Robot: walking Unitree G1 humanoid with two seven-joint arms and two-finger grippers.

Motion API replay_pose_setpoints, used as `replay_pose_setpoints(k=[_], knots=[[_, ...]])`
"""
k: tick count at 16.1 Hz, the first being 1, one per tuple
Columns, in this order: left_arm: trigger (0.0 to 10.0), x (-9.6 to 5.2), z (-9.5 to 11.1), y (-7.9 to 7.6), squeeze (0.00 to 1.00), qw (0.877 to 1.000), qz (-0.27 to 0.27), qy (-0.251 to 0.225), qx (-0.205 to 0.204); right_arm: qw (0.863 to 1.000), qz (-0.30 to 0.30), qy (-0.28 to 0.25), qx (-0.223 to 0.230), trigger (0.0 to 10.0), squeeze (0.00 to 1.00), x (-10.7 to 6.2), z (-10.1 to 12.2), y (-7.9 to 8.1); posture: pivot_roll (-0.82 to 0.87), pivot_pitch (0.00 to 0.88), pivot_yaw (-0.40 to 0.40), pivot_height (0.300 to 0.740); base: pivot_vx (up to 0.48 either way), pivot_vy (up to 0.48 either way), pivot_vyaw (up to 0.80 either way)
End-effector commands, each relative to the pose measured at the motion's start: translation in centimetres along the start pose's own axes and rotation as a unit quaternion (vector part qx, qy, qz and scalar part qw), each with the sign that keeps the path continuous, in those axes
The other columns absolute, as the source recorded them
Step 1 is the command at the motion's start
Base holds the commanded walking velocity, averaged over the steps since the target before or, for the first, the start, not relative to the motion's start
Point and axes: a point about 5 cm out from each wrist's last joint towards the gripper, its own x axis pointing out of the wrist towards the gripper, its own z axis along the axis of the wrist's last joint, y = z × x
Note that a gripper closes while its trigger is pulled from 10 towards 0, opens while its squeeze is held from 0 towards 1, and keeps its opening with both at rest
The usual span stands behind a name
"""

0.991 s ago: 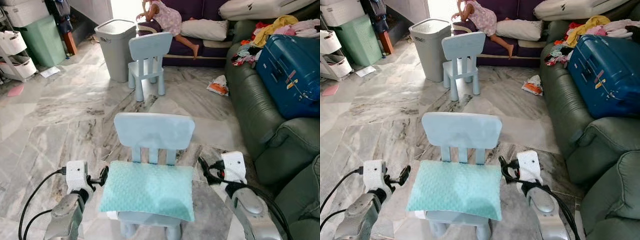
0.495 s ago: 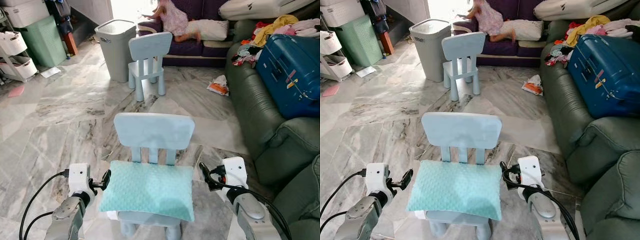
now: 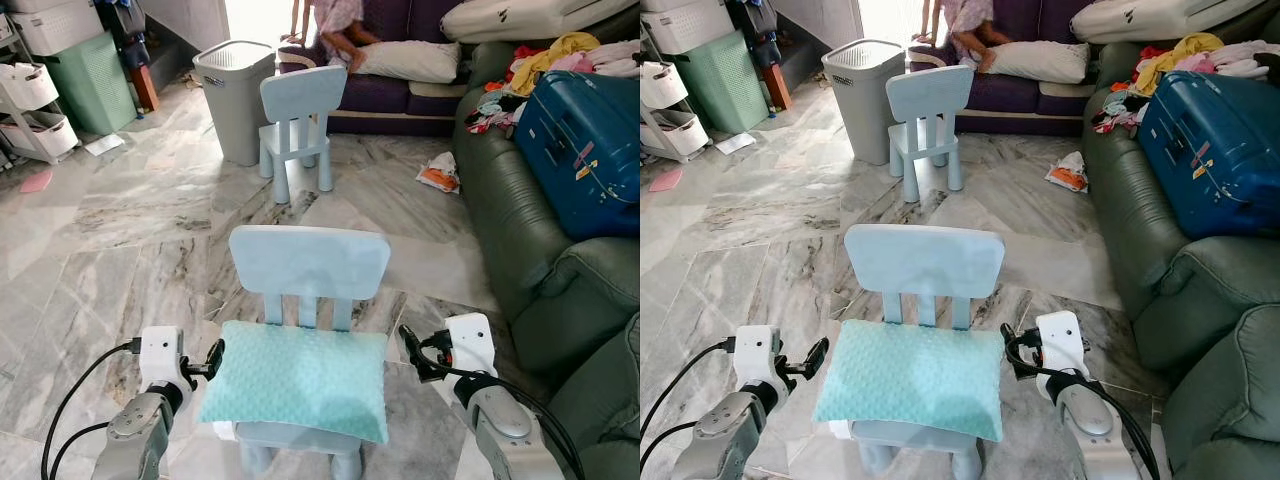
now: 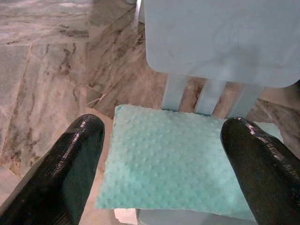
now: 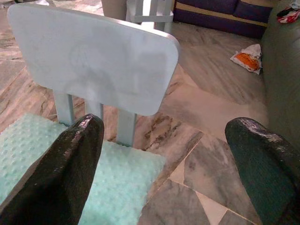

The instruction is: Move the pillow to the sofa

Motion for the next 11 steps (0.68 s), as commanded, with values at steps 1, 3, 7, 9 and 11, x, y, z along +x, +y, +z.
replay_pose_setpoints(k=[1,3,7,9,11], knots=[[10.0,-0.01,0.27,-0.05,0.00,1.000,0.003,-0.002,0.008,1.000,0.002,-0.011,-0.002,10.0,0.00,0.11,0.69,-0.12,-0.11,0.000,0.024,0.740,0.000,0.000,0.00],[10.0,-0.02,0.26,-0.03,0.00,1.000,0.004,-0.002,0.008,1.000,0.004,-0.011,-0.002,10.0,0.00,0.19,0.74,-0.10,-0.11,0.000,0.023,0.740,0.000,0.000,0.00],[10.0,-0.02,0.27,-0.02,0.00,1.000,0.004,-0.003,0.009,1.000,0.006,-0.012,-0.004,10.0,0.00,0.28,0.79,-0.09,-0.11,0.000,0.023,0.740,0.000,0.000,0.00],[10.0,0.02,0.38,0.06,0.00,1.000,0.005,-0.004,0.009,1.000,0.007,-0.012,-0.005,10.0,0.00,0.40,0.87,-0.08,-0.11,0.000,0.023,0.736,0.000,0.000,0.00],[10.0,-0.01,0.48,0.27,0.00,1.000,0.007,-0.005,0.010,1.000,0.009,-0.014,-0.005,10.0,0.00,0.59,1.01,-0.03,-0.11,0.000,0.022,0.705,0.000,0.000,0.00]])
